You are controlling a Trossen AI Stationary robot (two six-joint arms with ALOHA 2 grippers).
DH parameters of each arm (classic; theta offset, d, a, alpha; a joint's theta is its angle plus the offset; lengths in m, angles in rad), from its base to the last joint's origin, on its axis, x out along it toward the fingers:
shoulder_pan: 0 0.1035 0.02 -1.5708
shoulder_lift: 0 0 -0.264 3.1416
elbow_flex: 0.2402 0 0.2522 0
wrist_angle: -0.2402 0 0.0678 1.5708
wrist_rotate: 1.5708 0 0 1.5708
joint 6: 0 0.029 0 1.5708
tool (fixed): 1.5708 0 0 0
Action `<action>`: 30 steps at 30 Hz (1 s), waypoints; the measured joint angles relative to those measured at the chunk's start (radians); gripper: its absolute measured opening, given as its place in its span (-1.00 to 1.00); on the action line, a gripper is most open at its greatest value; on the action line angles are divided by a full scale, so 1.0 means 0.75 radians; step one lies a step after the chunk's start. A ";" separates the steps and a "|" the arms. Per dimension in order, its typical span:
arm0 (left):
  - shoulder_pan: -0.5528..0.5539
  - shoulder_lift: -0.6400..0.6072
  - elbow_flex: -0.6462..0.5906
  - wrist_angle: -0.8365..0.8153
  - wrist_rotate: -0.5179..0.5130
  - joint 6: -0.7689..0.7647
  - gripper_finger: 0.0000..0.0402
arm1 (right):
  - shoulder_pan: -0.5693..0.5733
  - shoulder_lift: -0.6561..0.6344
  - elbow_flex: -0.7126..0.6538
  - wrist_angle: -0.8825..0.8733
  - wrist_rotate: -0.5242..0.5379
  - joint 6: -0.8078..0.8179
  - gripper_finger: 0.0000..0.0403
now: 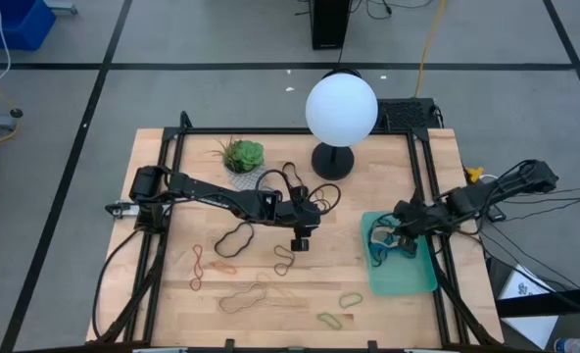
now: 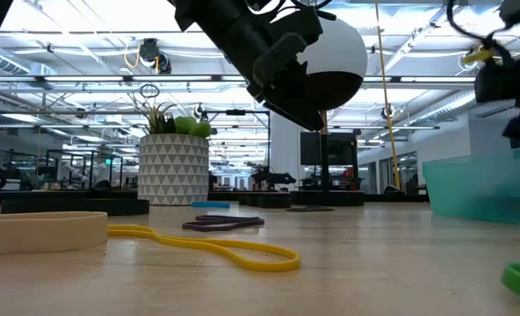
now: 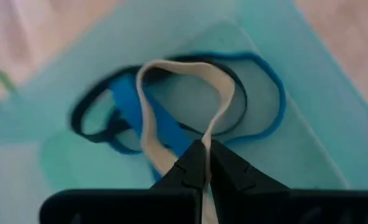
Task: Pick and place rubber bands into bin
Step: Put the right white rubber band into the bin
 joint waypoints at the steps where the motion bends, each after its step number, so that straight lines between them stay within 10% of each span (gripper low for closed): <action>1: 0.000 0.000 0.000 0.000 0.000 0.000 -0.16 | 0.000 0.003 -0.029 0.018 -0.002 0.003 -0.97; 30: 0.000 0.001 0.000 0.002 0.000 -0.006 -0.14 | 0.000 0.004 -0.152 0.222 -0.006 0.084 -0.73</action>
